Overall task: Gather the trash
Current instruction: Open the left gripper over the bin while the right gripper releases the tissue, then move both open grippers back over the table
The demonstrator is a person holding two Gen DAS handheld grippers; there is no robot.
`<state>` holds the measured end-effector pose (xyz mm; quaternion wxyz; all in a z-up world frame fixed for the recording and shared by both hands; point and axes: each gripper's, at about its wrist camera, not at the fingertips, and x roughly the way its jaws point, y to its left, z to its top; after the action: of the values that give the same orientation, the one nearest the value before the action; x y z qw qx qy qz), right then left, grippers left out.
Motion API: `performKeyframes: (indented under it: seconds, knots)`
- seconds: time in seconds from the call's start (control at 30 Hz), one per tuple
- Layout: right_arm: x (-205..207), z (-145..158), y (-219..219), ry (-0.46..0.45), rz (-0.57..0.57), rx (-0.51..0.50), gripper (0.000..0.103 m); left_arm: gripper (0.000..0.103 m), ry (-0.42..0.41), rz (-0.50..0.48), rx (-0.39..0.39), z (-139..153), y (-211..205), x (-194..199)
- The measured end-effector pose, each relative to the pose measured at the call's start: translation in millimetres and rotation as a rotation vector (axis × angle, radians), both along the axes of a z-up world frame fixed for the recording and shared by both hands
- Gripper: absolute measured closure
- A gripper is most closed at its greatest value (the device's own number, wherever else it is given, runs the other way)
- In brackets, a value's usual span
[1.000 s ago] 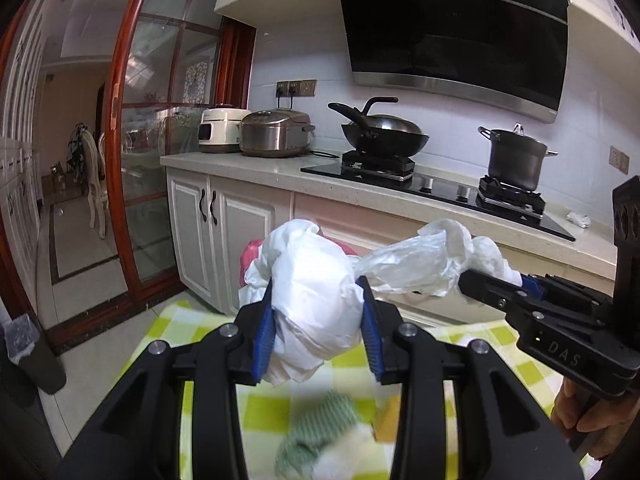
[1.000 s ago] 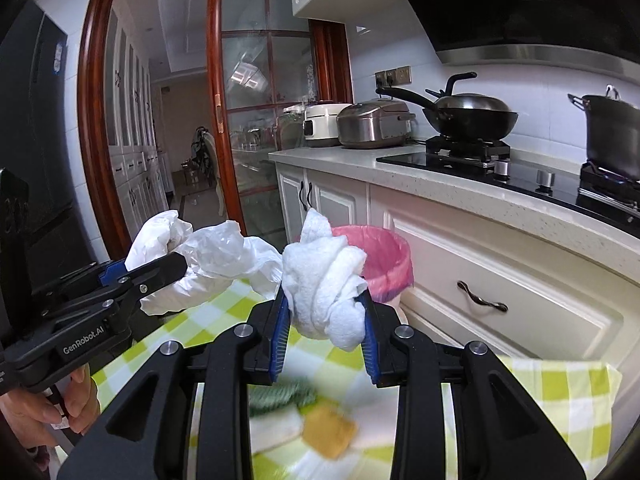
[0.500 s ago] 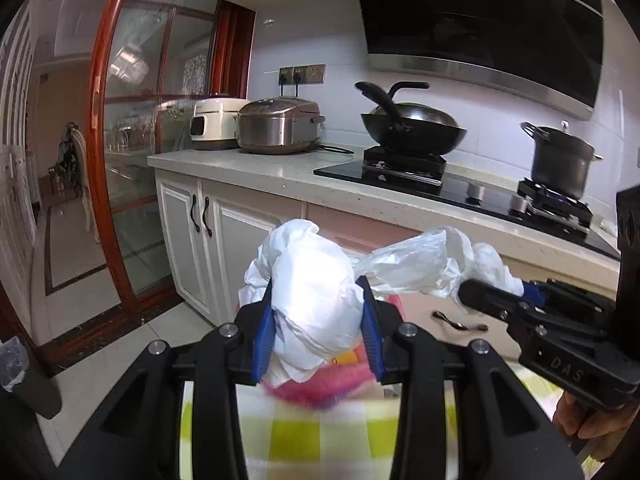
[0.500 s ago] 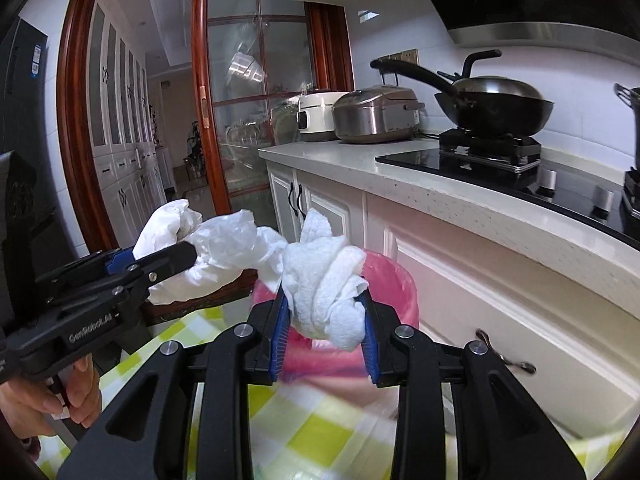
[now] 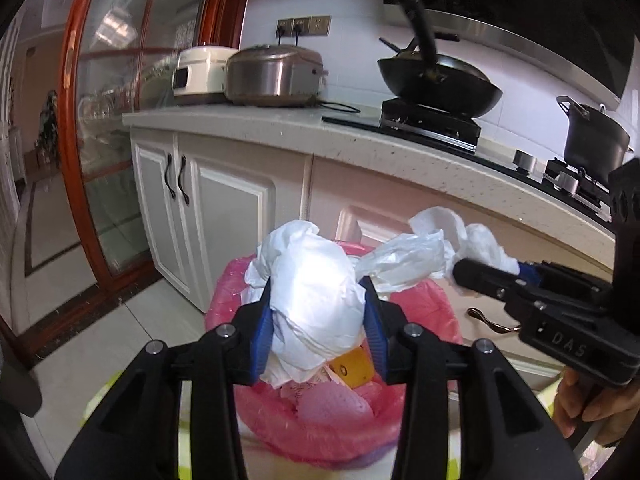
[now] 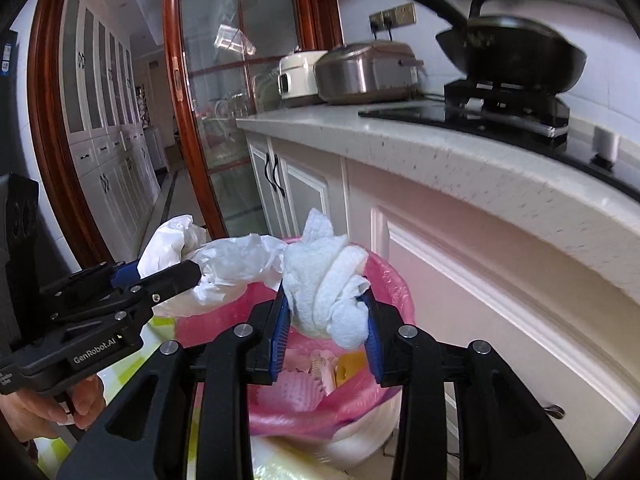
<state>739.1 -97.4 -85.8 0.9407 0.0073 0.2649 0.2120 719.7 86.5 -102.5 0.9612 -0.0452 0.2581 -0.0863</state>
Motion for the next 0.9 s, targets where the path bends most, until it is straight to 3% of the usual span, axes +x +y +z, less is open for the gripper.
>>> performKeyframes:
  seconds: [0.07,0.13,0.2,0.5,0.57,0.63,0.7,0.8,0.9]
  knots:
    - [5.7,-7.5,1.3,0.011,0.005,0.008,0.067,0.059,0.012,-0.007,0.004,-7.3,1.3,9.9]
    - [14.6,-14.8,1.0,0.029,0.012,0.021,0.063,0.046,0.014,-0.008,0.014,-12.1,2.2,13.6]
    - [17.1,-19.3,0.9,0.031,0.010,0.017,0.046,0.039,0.005,0.008,0.017,-15.5,4.4,13.0]
    - [10.4,-23.4,-5.7,0.042,0.013,0.012,0.046,0.038,-0.008,0.045,0.007,-12.4,24.8,-10.5]
    - [1.9,-17.7,-5.7,0.041,0.020,0.012,0.046,0.033,-0.012,0.047,0.005,-7.3,28.8,-25.9]
    - [-15.9,-6.6,-6.1,0.029,0.030,0.015,0.046,0.024,-0.023,0.061,0.004,0.1,30.7,-42.9]
    - [-35.4,6.2,-6.0,0.015,0.032,0.014,0.044,0.020,-0.030,0.064,0.003,9.9,29.3,-64.5]
    - [-78.3,31.0,-7.7,-0.028,0.039,0.012,0.033,0.012,-0.044,0.058,0.014,26.5,23.6,-98.2]
    - [-127.1,50.0,-11.1,-0.071,0.042,0.011,0.033,0.007,-0.079,0.062,0.030,44.4,16.9,-144.3]
